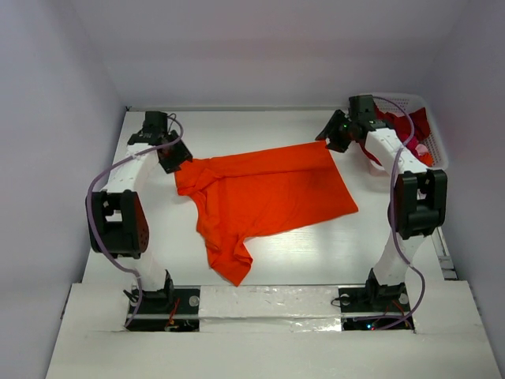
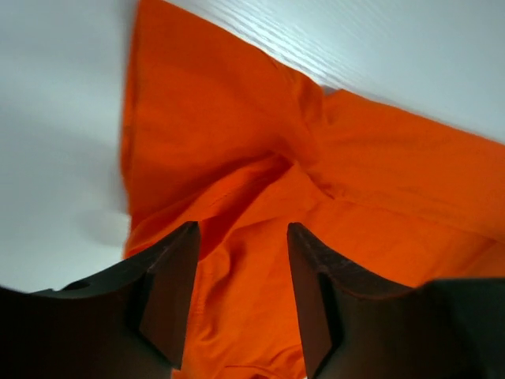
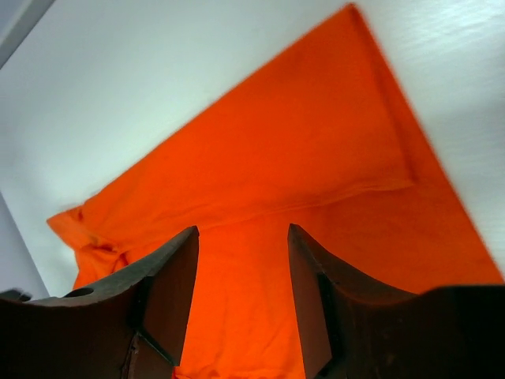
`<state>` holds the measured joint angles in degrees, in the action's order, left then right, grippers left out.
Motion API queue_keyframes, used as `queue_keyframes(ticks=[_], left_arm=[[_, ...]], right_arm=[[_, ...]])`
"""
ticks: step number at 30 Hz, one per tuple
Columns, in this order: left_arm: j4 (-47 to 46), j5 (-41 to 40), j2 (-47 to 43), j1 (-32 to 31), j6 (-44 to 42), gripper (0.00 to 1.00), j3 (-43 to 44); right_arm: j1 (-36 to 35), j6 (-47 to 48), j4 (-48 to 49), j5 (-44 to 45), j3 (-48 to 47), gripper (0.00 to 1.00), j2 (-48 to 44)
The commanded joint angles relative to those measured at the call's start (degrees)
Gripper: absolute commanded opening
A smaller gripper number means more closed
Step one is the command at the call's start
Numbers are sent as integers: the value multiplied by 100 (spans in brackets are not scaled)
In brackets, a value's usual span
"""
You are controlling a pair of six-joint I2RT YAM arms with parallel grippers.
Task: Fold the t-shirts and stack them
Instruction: Fold the flattened tshirt in 1/3 of the way
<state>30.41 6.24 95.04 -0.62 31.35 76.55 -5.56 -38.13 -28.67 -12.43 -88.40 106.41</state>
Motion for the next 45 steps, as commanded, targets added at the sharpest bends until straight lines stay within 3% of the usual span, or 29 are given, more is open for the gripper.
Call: queue_keyframes(ticks=[1,13,21,28,35,38,39,41,45], left_arm=[[-386,176,277,-341,-6,46,79],[-835,88,902,-790,-200,36,-26],[-853,-360,919,-843,-314,45,44],[-862,-395,1086,-896,-472,41,167],[-888,-448,1165,-1010,-464,31,62],[-897,-466,1139,-1010,-455,18,0],[-888,-466,1130,-1010,-446,8,0],[-853,-475,1104,-1010,-437,0,9],[-739,-457,1034,-1010,-420,0,114]], right_arm=[[-322,122,-34,-23,-450,55,29],[-393,218,-148,47,-485,55,11],[-393,192,-104,12,-459,54,-6],[-393,174,-113,3,-476,54,2],[-393,139,-69,-5,-433,54,3],[-393,122,-34,-23,-354,54,-24],[-393,122,-25,-14,-345,54,-24],[-393,122,-16,-14,-301,54,-41],[-393,113,1,-32,-301,54,-33]])
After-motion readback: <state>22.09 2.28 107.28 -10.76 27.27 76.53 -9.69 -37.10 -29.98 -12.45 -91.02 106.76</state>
